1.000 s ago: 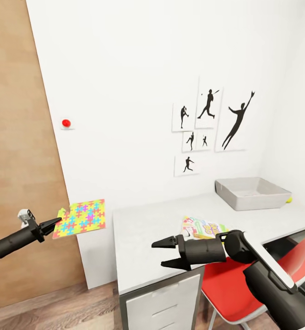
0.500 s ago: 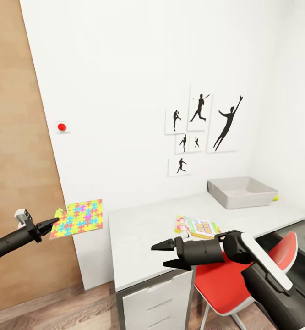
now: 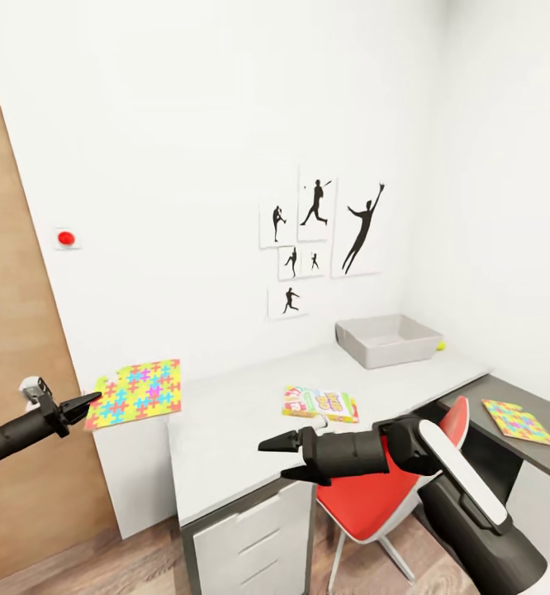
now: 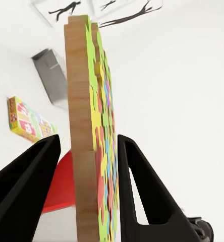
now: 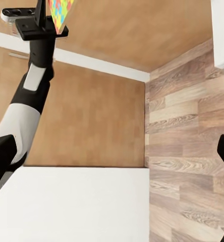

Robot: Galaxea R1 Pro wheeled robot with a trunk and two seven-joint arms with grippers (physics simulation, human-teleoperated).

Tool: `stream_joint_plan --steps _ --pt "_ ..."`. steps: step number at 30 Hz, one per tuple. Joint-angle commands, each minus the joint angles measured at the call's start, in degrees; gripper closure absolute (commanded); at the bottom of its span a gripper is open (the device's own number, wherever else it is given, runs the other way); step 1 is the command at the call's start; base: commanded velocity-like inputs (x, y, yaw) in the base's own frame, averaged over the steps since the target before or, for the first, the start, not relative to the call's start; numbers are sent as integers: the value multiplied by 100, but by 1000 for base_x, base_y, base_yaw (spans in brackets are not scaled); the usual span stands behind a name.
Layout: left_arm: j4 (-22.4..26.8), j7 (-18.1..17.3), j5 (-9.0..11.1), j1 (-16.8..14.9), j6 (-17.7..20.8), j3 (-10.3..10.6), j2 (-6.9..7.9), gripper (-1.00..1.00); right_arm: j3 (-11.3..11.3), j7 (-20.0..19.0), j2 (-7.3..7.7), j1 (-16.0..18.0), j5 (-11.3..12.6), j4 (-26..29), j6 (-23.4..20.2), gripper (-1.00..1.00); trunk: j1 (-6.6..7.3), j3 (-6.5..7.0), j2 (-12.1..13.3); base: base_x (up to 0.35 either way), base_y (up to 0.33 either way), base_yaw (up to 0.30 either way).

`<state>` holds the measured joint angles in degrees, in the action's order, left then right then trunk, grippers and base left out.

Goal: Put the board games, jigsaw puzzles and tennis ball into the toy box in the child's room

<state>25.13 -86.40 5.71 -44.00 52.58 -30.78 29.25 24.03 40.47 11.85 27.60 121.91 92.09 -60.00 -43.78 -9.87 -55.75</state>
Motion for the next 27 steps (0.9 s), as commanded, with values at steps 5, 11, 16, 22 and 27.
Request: stream_joint_plan --steps 5,11,16,22,27 --pt "0 -26 -9 -3 60 -7 2 100 -1 60 -104 8 28 2 0 -100 110 96 196 -4 0 -274" --pt "-1 -26 -9 -3 60 -7 29 100 -3 65 -114 8 26 2 0 -100 242 221 437 0 0 -274" --pt "0 -26 -9 -3 60 -7 36 100 -4 66 -113 8 26 2 0 -100 351 324 637 0 0 -274" --pt "-2 -26 -6 20 60 -7 36 100 -4 66 -109 8 26 2 0 -100 483 449 878 0 0 -274" --pt "0 -26 -1 31 60 -7 37 100 -4 67 -113 8 26 2 0 -100 593 553 1079 0 0 -274"
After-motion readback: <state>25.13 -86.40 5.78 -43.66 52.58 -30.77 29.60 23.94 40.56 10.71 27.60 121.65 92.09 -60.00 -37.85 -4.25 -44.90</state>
